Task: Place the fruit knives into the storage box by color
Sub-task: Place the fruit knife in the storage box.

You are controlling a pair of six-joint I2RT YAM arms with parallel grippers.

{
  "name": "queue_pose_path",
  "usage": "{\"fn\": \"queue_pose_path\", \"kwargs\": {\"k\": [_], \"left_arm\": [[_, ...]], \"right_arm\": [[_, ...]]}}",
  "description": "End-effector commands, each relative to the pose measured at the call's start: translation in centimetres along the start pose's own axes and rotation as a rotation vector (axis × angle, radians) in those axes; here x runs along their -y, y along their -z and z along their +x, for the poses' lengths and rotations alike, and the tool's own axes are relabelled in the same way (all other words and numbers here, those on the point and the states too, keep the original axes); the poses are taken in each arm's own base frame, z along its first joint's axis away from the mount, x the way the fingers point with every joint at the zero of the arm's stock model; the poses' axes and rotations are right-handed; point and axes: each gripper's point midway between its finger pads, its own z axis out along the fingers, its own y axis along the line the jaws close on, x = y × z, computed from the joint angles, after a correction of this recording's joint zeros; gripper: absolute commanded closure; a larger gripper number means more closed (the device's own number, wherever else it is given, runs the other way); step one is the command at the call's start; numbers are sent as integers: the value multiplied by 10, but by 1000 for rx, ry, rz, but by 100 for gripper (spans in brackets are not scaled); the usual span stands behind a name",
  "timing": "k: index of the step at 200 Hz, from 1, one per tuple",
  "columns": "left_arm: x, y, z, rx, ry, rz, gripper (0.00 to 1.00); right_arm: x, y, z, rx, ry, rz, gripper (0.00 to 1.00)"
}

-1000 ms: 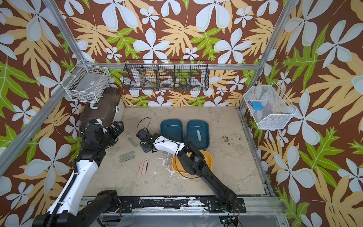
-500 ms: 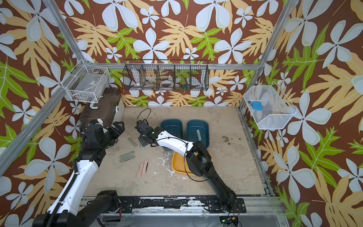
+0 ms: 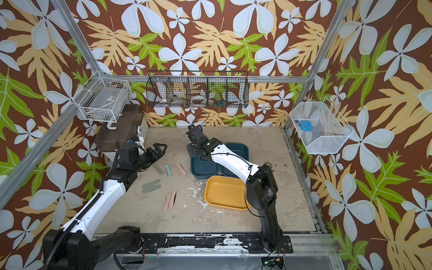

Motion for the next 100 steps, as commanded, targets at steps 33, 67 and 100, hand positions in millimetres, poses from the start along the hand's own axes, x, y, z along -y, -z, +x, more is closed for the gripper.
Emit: {"fn": "queue_pose_path", "kwargs": {"k": [33, 67, 100], "left_arm": [[78, -33, 47, -182, -63, 202, 0], [109, -49, 85, -283, -79, 266, 0], [129, -59, 116, -354, -108, 295, 0]], "right_arm": [[82, 18, 13, 29, -131, 98, 77], [131, 23, 40, 0, -199, 166, 77], [166, 20, 73, -40, -261, 208, 77]]}}
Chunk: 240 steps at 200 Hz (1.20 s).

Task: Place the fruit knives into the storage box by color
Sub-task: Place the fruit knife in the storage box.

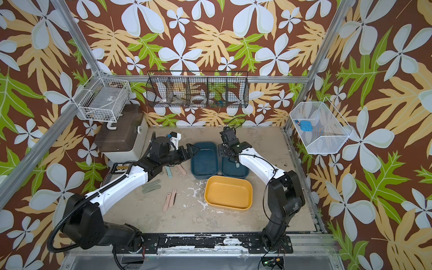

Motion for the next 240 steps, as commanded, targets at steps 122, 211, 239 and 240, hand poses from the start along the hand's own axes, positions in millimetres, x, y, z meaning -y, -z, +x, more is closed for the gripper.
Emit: {"fn": "queue_pose_path", "kwargs": {"k": [122, 211, 239, 240], "left_arm": [[19, -25, 30, -70, -13, 34, 0], [13, -21, 30, -54, -14, 14, 0], [12, -21, 30, -52, -15, 10, 0], [12, -21, 30, -51, -15, 10, 0]], "right_arm": [[29, -68, 71, -150, -28, 55, 76], [31, -87, 95, -206, -29, 65, 67], [31, -80, 85, -187, -29, 66, 52], [30, -79, 85, -185, -29, 66, 51]]}}
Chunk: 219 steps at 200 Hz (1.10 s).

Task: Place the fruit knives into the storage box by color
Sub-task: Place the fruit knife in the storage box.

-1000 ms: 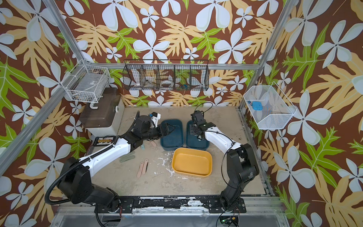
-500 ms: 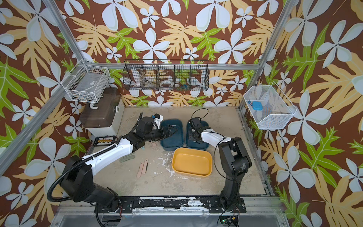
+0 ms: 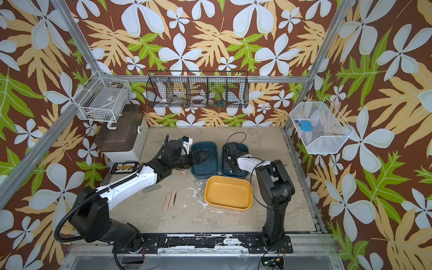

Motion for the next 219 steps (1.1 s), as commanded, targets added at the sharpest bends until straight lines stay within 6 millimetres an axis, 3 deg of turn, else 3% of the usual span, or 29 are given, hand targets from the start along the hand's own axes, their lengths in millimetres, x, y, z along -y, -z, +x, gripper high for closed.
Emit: {"fn": "queue_pose_path", "kwargs": {"k": [1, 23, 56, 87, 122, 152, 183, 219], "left_arm": [[4, 2, -4, 21, -6, 12, 0], [2, 5, -4, 31, -7, 5, 0], [-6, 21, -15, 84, -18, -28, 0], [-27, 47, -36, 161, 22, -57, 0], [-51, 82, -56, 255, 49, -105, 0], [-71, 116, -71, 330, 59, -156, 0], [-94, 152, -82, 407, 78, -211, 0], [-115, 188, -90, 502, 96, -278, 0]], "right_arm": [[-1, 8, -10, 30, -5, -3, 51], [-3, 25, -24, 66, -11, -17, 49], [-14, 66, -54, 157, -32, -93, 47], [-39, 108, -79, 245, -31, -199, 43], [-99, 145, -88, 305, 69, -291, 38], [-157, 160, -83, 309, 162, -371, 34], [-216, 163, -69, 286, 262, -439, 33], [-267, 154, -50, 248, 344, -480, 33]]}}
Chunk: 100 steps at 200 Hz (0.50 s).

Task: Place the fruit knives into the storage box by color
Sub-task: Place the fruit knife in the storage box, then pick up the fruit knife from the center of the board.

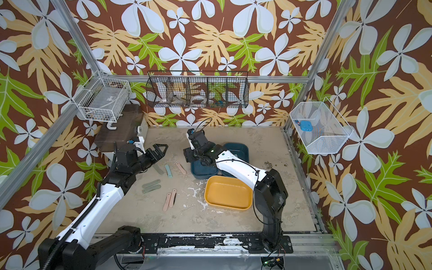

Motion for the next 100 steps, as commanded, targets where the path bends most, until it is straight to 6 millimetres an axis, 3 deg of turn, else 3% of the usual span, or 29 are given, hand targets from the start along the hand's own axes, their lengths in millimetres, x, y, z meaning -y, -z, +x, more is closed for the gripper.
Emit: {"fn": "queue_pose_path", "kwargs": {"k": [1, 53, 100], "left_arm": [[-15, 11, -8, 35, -6, -41, 0], [-43, 24, -25, 93, 52, -98, 0], [-58, 26, -26, 93, 74, -118, 0]], "right_arm": [[-20, -13, 11, -44, 38, -25, 33], [-72, -64, 47, -167, 103, -109, 38], [-82, -106, 78, -244, 136, -102, 42]]}}
